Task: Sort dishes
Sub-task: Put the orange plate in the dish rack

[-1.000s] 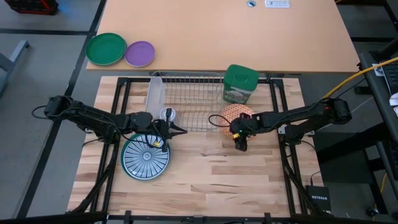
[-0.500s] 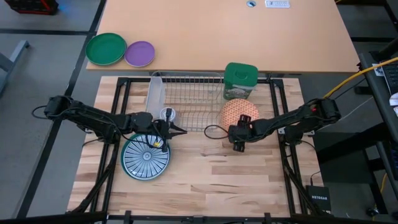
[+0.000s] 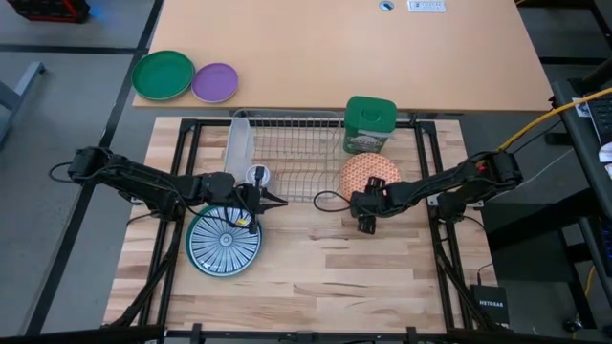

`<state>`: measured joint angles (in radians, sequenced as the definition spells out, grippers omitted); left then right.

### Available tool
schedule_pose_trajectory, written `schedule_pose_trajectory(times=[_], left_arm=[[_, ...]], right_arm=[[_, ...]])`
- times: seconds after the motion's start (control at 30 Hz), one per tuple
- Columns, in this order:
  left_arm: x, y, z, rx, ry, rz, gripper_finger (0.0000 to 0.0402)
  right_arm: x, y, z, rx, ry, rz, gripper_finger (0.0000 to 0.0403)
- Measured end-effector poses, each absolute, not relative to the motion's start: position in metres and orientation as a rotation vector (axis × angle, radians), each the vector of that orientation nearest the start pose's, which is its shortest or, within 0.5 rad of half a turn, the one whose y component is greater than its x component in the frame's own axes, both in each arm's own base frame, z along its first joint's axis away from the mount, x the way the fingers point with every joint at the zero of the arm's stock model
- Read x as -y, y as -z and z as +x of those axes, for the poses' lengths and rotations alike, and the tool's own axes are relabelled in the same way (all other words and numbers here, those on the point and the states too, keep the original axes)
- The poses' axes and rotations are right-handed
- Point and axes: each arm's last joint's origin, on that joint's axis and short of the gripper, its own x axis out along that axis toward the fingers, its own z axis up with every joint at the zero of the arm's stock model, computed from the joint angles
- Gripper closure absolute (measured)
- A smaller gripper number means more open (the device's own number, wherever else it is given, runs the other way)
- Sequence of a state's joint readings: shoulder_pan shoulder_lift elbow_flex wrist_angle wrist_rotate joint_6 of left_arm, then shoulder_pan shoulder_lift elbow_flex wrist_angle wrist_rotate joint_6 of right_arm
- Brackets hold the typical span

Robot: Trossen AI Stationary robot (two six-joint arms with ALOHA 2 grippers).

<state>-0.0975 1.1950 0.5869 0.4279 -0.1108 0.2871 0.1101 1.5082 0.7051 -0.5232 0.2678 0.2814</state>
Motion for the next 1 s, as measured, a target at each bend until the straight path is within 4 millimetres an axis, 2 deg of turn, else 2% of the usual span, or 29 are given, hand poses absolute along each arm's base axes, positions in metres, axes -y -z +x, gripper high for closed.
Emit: schedule_pose_trajectory(times=[0.1, 0.2, 0.47, 0.67, 0.77, 1.0], left_arm=[[0.021, -0.241, 0.253, -0.179, 0.012, 0.305, 0.0394], [0.021, -0.241, 0.253, -0.179, 0.012, 0.302, 0.0394], [0.021, -0.241, 0.253, -0.179, 0.012, 0.301, 0.0394], [0.021, -0.241, 0.253, -0.179, 0.012, 0.302, 0.0394], [0.021, -0.241, 0.253, -0.179, 0.012, 0.301, 0.0394], [0.022, -0.241, 0.253, -0.179, 0.013, 0.301, 0.0394]], right_arm=[[-0.019, -0.137, 0.24, -1.281, 0.302, 0.001, 0.0147], [-0.019, -0.137, 0.24, -1.285, 0.294, 0.008, 0.0179], [-0.02, -0.139, 0.24, -1.286, 0.3, 0.005, 0.0304], [-0.022, -0.16, 0.251, -1.324, 0.29, 0.015, 0.0389], [-0.023, -0.168, 0.256, -1.314, 0.274, 0.016, 0.0397], [-0.022, -0.168, 0.254, -1.336, 0.286, -0.001, 0.04]])
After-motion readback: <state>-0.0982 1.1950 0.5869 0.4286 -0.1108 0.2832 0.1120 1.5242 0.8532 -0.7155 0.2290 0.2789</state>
